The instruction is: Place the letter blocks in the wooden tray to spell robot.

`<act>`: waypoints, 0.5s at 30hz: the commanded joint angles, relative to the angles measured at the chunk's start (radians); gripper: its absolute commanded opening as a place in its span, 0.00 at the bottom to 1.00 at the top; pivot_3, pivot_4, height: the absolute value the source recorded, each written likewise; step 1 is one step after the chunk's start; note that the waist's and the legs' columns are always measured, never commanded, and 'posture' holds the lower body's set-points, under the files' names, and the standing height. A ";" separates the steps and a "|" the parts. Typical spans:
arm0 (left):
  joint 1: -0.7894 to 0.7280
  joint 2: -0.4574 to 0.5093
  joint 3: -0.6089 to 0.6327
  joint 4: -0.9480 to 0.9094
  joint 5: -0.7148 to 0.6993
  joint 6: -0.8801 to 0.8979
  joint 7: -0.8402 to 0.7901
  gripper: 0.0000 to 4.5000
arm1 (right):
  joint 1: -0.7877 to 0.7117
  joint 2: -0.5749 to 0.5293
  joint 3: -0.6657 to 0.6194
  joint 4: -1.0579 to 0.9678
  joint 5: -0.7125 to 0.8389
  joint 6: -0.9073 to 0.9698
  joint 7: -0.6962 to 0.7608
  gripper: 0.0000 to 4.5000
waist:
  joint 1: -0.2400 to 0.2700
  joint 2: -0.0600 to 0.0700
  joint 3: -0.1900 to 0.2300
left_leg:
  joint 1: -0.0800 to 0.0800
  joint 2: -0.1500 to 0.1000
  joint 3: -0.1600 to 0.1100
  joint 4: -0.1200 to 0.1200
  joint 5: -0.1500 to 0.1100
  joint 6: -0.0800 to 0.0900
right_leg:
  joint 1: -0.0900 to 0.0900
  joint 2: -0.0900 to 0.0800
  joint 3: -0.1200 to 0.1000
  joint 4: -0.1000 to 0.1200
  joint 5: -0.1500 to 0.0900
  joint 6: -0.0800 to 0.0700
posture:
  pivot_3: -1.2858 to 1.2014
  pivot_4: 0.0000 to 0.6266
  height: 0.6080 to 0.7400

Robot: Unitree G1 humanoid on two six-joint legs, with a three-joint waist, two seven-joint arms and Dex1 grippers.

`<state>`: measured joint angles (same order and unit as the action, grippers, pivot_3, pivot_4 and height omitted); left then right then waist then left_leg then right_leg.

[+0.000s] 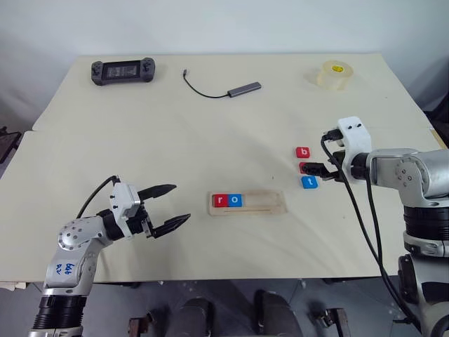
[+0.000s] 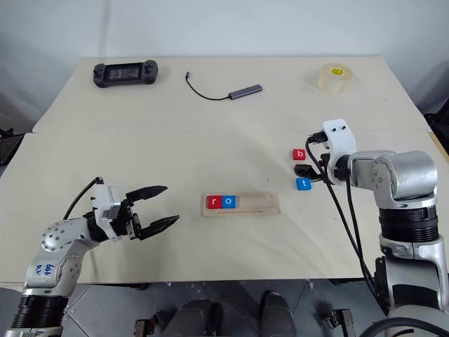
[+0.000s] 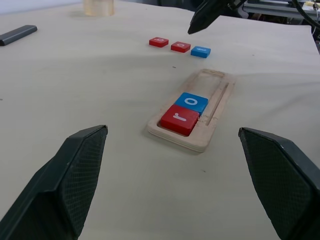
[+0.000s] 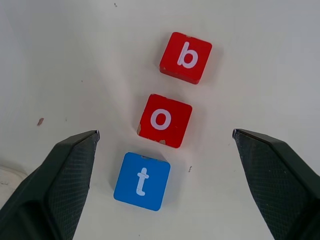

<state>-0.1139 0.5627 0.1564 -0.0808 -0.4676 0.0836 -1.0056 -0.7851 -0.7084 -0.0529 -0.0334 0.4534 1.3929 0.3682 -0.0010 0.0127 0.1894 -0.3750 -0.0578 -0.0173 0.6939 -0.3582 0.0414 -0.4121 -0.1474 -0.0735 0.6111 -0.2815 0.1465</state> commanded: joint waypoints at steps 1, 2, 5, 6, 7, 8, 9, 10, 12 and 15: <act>-0.009 0.007 0.007 -0.036 -0.017 -0.008 -0.007 0.99 | 0.004 0.004 -0.039 -0.040 -0.008 -0.024 0.000 1.00 | 0.000 0.000 0.000 | 0.000 0.000 0.000 0.000 0.000 0.000 | 0.000 0.000 0.000 0.000 0.000 0.000 | 0.52 0.24 1.00; -0.009 0.006 0.006 -0.038 -0.016 -0.009 -0.005 0.99 | 0.009 0.006 -0.043 -0.045 -0.009 -0.033 0.002 1.00 | 0.000 0.000 0.000 | 0.000 0.000 0.000 0.000 0.000 0.000 | 0.000 0.000 0.000 0.000 0.000 0.000 | 0.52 0.24 1.00; -0.017 0.004 0.003 -0.037 -0.013 -0.008 -0.002 0.99 | 0.014 0.016 -0.050 -0.049 -0.013 -0.054 -0.001 1.00 | 0.000 0.000 0.000 | 0.000 0.000 0.000 0.000 0.000 0.000 | 0.000 0.000 0.000 0.000 0.000 0.000 | 0.52 0.24 1.00; -0.019 0.004 0.003 -0.038 -0.013 -0.007 -0.001 0.99 | 0.015 0.019 -0.052 -0.049 -0.014 -0.057 -0.002 1.00 | 0.000 0.000 0.000 | 0.000 0.000 0.000 0.000 0.000 0.000 | 0.000 0.000 0.000 0.000 0.000 0.000 | 0.52 0.24 1.00; -0.019 0.004 0.002 -0.039 -0.013 -0.007 0.000 0.99 | 0.016 0.020 -0.053 -0.050 -0.014 -0.058 -0.003 1.00 | 0.000 0.000 0.000 | 0.000 0.000 0.000 0.000 0.000 0.000 | 0.000 0.000 0.000 0.000 0.000 0.000 | 0.52 0.24 1.00; -0.019 0.004 0.002 -0.044 -0.014 -0.004 0.002 0.99 | 0.018 0.020 -0.052 -0.049 -0.013 -0.067 0.003 1.00 | 0.000 0.000 0.000 | 0.000 0.000 0.000 0.000 0.000 0.000 | 0.000 0.000 0.000 0.000 0.000 0.000 | 0.52 0.24 1.00; -0.018 0.004 0.002 -0.050 -0.015 -0.002 0.003 0.99 | 0.011 0.019 -0.047 -0.033 -0.017 -0.079 0.008 1.00 | 0.000 0.000 0.000 | 0.000 0.000 0.000 0.000 0.000 0.000 | 0.000 0.000 0.000 0.000 0.000 0.000 | 0.52 0.24 1.00; -0.017 0.004 0.002 -0.055 -0.015 0.000 0.005 0.99 | 0.006 0.018 -0.043 -0.022 -0.020 -0.087 0.012 1.00 | -0.001 0.000 0.000 | 0.000 0.000 0.000 0.000 0.000 0.000 | 0.000 0.000 0.000 0.000 0.000 0.000 | 0.52 0.24 1.00; -0.016 0.003 0.001 -0.062 -0.015 0.004 0.009 0.99 | -0.019 0.031 -0.034 0.026 -0.029 -0.105 0.013 1.00 | -0.001 0.000 0.000 | 0.000 0.000 0.000 0.000 0.000 0.000 | 0.000 0.000 0.000 0.000 0.000 0.000 | 0.52 0.24 1.00; -0.016 0.000 0.001 -0.067 -0.015 0.008 0.016 0.99 | -0.049 0.057 -0.018 0.089 -0.049 -0.136 0.012 1.00 | -0.002 0.000 0.000 | 0.000 0.000 0.001 0.000 0.000 0.000 | 0.000 0.000 0.000 0.000 0.000 0.000 | 0.52 0.24 1.00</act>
<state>-0.1290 0.5626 0.1546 -0.1108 -0.4676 0.0910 -0.9960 -0.8079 -0.6540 -0.0706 0.0471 0.4190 1.2879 0.3774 -0.0030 0.0127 0.1894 -0.3747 -0.0576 -0.0168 0.6940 -0.3581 0.0413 -0.4121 -0.1470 -0.0731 0.6113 -0.2815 0.1466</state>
